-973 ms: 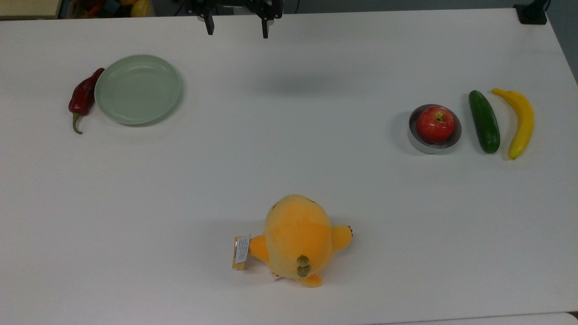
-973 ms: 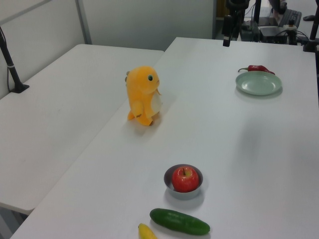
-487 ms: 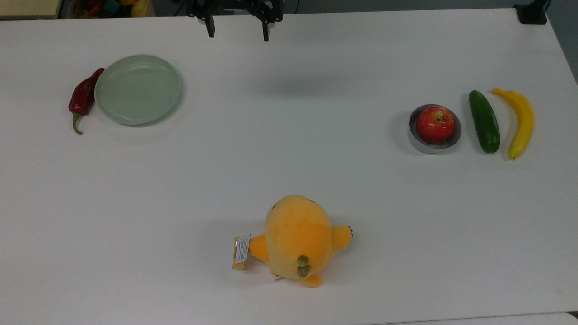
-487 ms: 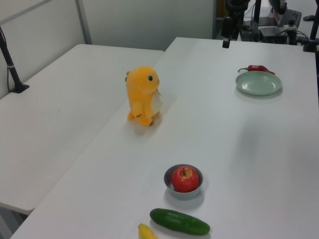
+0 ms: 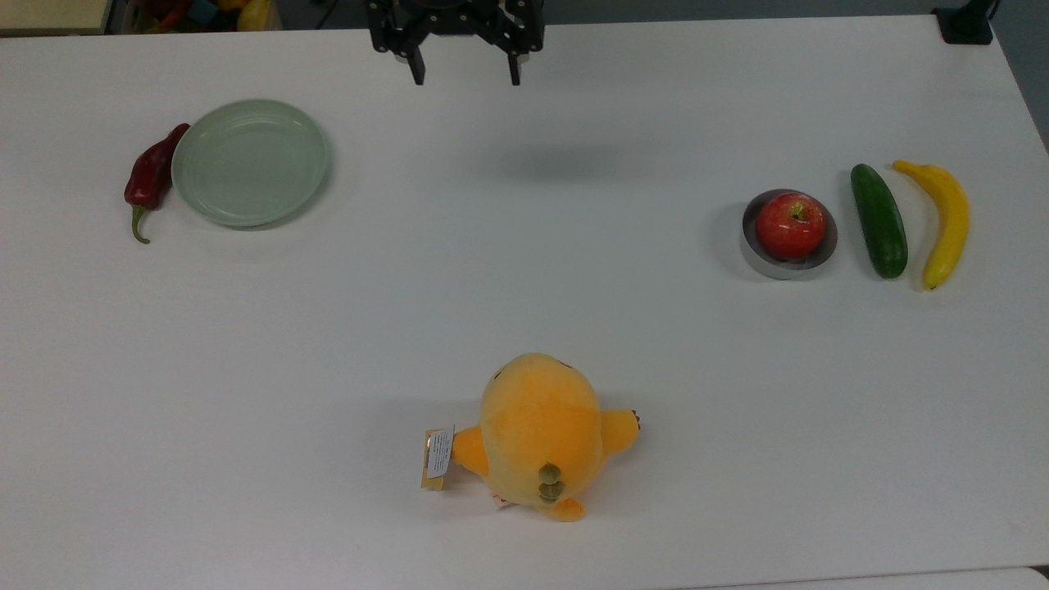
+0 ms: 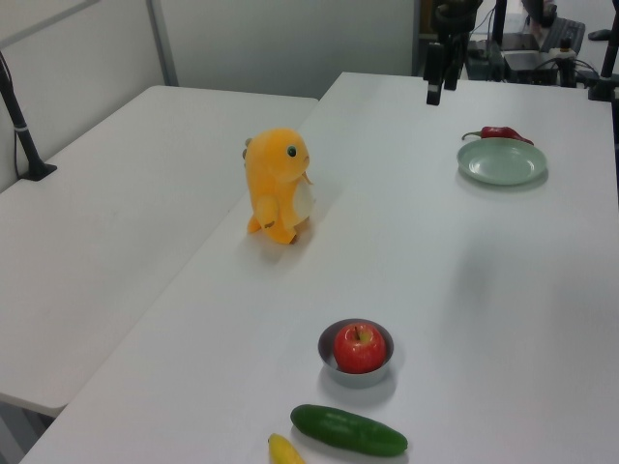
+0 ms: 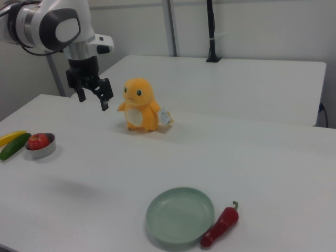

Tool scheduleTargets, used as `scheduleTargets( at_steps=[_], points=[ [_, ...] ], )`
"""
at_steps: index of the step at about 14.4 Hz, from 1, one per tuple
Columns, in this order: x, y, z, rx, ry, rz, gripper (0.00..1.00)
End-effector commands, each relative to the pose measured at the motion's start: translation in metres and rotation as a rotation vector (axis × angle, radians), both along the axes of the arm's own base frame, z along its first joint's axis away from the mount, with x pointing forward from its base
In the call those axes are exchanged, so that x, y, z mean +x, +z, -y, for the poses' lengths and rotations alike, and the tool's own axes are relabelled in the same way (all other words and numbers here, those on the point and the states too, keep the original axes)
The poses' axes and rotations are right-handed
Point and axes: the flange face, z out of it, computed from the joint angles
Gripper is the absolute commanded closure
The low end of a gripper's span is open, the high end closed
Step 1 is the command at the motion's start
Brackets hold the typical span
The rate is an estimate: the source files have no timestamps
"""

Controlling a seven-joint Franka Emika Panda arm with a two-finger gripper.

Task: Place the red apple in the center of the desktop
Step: 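Move the open gripper over the red apple in the grey bowl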

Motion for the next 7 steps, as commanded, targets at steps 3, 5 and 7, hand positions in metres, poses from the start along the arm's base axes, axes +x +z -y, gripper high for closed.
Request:
scheduleTargets(
  at_steps=[3,5,7],
  points=[
    [0.01,-0.038,-0.074,0.012,0.126,-0.051,0.0],
    [0.017,-0.043,-0.101,0.021,0.154,0.019,0.0],
    [0.015,-0.044,-0.136,0.035,0.2,0.068,0.0]
  ],
)
